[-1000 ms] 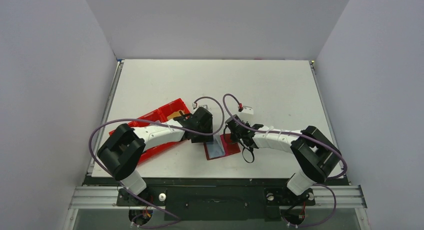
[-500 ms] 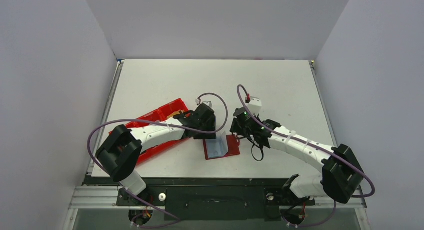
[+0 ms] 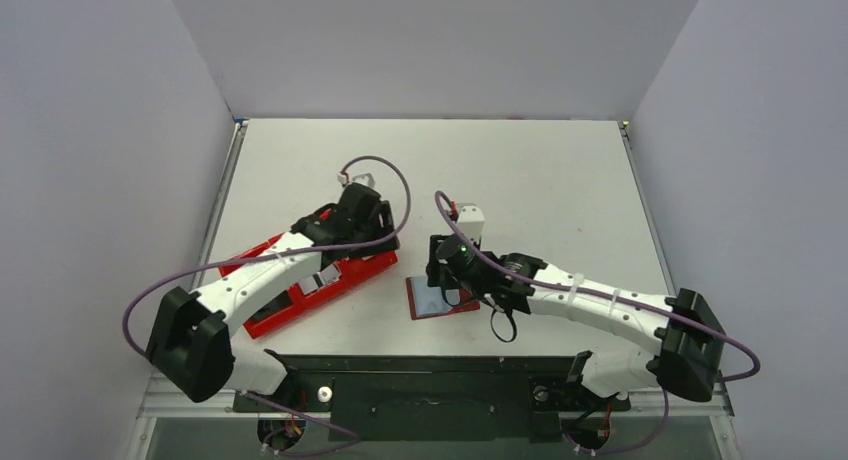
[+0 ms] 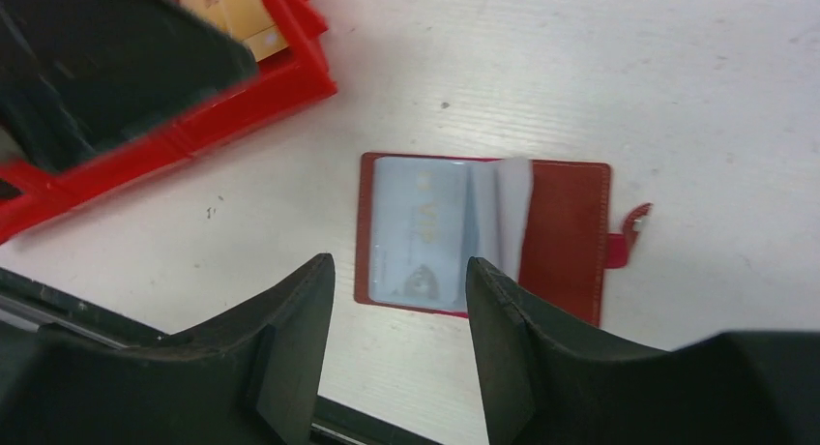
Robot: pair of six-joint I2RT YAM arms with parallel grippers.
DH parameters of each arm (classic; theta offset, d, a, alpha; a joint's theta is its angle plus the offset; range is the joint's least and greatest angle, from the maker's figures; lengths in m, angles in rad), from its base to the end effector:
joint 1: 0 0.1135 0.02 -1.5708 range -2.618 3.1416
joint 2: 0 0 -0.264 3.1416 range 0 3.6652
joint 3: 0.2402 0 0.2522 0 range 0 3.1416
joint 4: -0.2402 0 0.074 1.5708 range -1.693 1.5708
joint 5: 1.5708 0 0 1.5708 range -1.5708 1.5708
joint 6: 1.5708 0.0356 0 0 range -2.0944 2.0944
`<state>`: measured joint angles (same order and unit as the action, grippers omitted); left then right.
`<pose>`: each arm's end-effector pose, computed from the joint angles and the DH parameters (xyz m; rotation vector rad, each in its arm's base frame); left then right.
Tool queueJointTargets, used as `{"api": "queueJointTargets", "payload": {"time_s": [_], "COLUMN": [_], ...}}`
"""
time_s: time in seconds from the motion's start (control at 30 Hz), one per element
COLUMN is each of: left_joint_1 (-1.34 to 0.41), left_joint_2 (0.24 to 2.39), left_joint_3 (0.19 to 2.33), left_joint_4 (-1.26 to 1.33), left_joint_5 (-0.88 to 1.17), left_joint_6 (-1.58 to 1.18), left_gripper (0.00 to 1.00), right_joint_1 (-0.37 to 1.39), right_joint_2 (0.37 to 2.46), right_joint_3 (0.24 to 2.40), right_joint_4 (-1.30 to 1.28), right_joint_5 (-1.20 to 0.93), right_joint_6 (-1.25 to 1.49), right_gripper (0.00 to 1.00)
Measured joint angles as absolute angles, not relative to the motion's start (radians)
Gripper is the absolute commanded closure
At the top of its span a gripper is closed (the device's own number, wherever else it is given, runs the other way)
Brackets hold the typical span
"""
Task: Take the credit cards out of the card holder
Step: Remove the credit card from the card holder.
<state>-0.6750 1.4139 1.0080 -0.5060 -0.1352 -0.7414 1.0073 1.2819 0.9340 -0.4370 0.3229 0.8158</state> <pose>0.2328 -0.1802 0.2463 -0.1421 2.5193 -0.4313 0.1547 0.2237 0.2633 -0.0671 2.3675 0.5385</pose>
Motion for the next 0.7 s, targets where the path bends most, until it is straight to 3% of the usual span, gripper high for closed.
{"api": "queueJointTargets", "payload": {"time_s": [0.27, 0.7], "left_joint_1": [-0.471, -0.455], "left_joint_2": [1.247, 1.231], "left_joint_3": [0.989, 0.936], "left_joint_4": [-0.566, -0.583], "left_joint_5": [-0.144, -0.075], "left_joint_6": [-0.693, -0.671], "left_gripper": [0.40, 0.40], "right_joint_1": [1.074, 1.074], "right_joint_2": [1.566, 1.711], "right_joint_3": [1.045, 1.063], "right_joint_4": [-0.412, -0.443], "right_joint_5": [0.292, 0.313], "right_joint_6": [0.781, 0.770], "right_gripper": [0.43, 0.38]}}
